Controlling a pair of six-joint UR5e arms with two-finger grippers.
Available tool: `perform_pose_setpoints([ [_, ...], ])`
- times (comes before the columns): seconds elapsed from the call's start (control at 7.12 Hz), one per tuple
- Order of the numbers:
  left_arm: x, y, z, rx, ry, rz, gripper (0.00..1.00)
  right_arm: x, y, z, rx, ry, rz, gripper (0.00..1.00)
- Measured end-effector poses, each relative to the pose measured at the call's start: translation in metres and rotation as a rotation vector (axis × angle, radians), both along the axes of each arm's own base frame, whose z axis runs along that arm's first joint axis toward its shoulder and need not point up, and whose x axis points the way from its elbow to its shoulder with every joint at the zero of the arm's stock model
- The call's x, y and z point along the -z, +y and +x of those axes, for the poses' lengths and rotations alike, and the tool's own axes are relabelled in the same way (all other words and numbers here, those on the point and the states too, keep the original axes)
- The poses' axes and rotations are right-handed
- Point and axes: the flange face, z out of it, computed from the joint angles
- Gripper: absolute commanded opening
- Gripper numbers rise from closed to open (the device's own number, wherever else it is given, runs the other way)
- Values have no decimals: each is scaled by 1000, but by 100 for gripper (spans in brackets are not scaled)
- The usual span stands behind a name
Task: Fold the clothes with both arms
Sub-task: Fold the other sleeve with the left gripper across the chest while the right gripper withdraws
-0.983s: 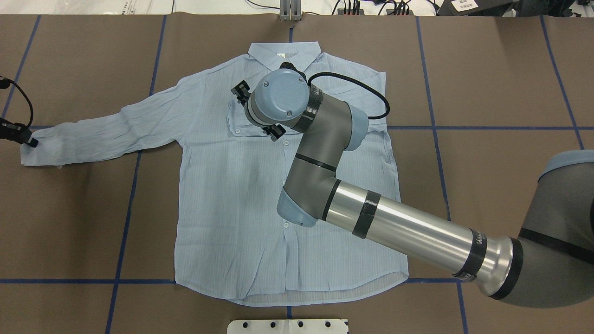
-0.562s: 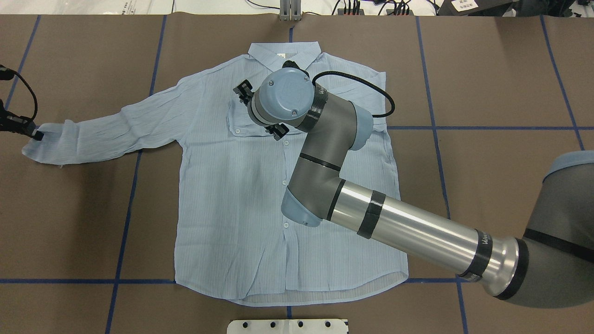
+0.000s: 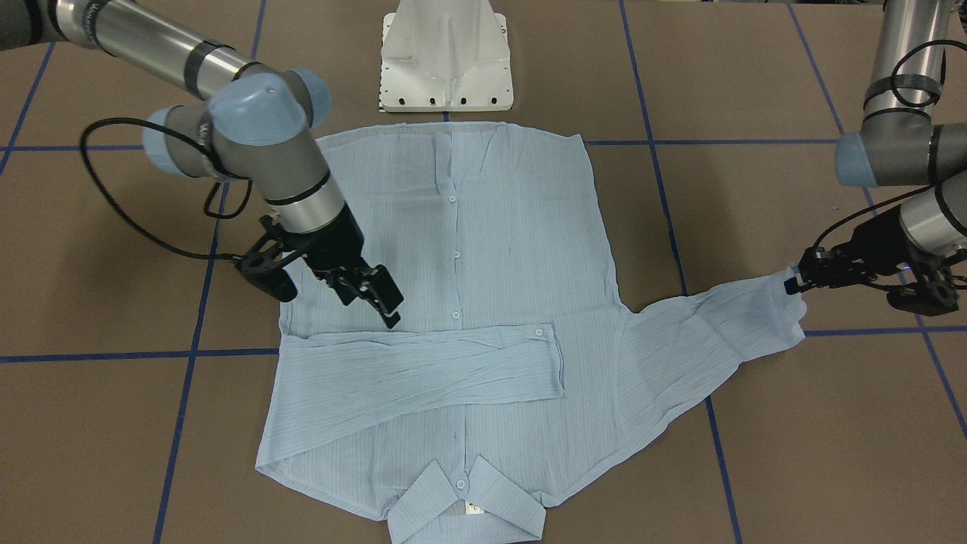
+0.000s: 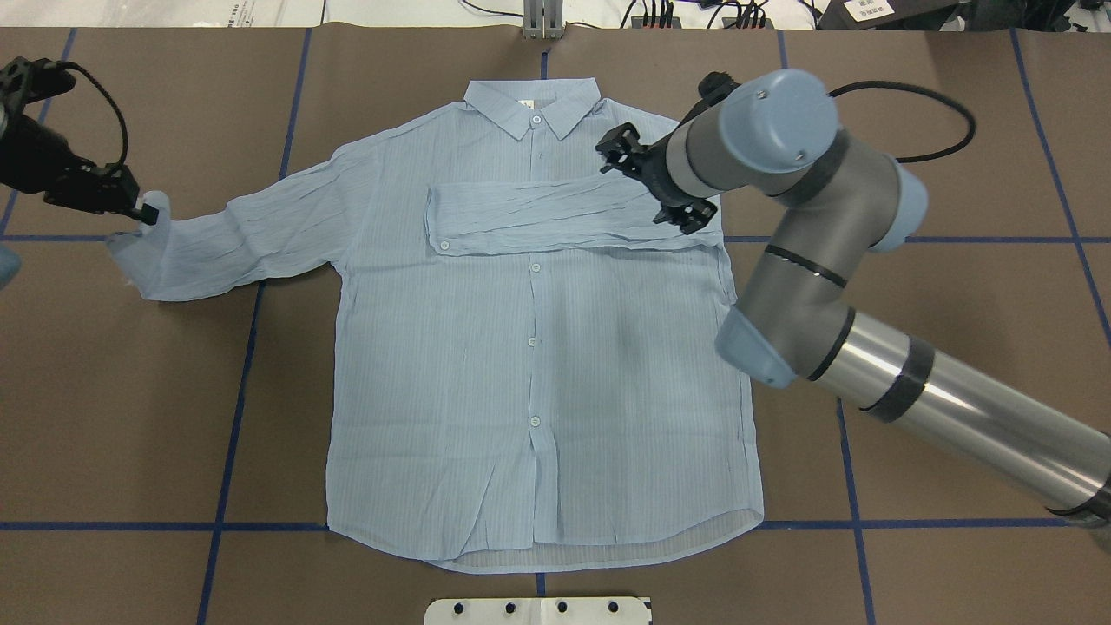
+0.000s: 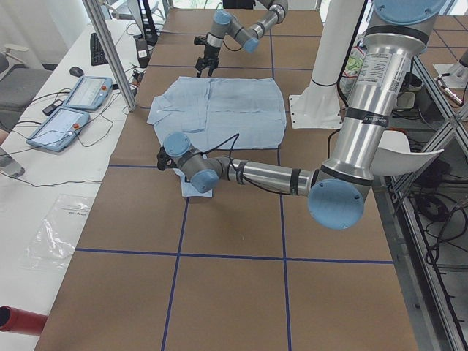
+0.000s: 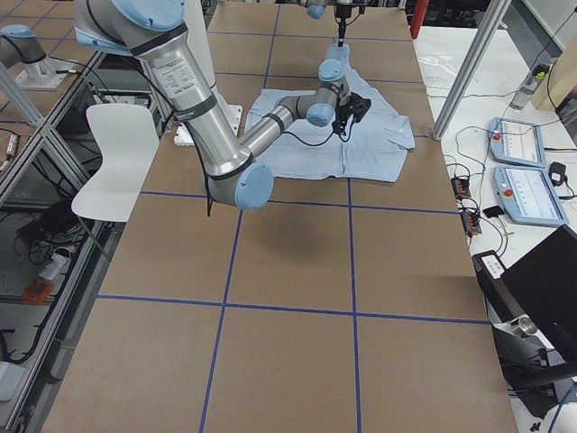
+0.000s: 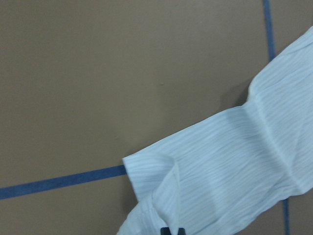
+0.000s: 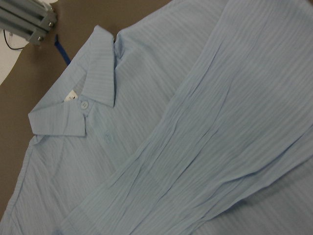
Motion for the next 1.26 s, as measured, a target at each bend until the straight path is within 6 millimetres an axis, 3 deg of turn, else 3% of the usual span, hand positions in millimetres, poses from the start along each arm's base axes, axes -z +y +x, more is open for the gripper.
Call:
perform_pose_setpoints([
  [0.28, 119, 1, 94, 8, 79, -115, 0, -47, -10, 74, 74, 60, 57, 100],
  [0.56, 226, 4, 194, 73, 124, -159, 0, -86, -6, 102, 107, 104, 68, 100],
  [0.7, 264, 3, 238, 124, 156, -161, 0, -100, 2, 110, 109, 115, 66, 100],
  [0.84, 289, 6, 279, 177, 202, -150, 78, -106, 12, 119, 108, 117, 69, 100],
  [0.98, 305, 15, 306, 206, 245, -138, 79, -112, 25, 129, 108, 115, 71, 100],
  [1.26, 318, 28, 324, 206, 284, -128, 79, -116, 36, 136, 107, 106, 72, 100],
])
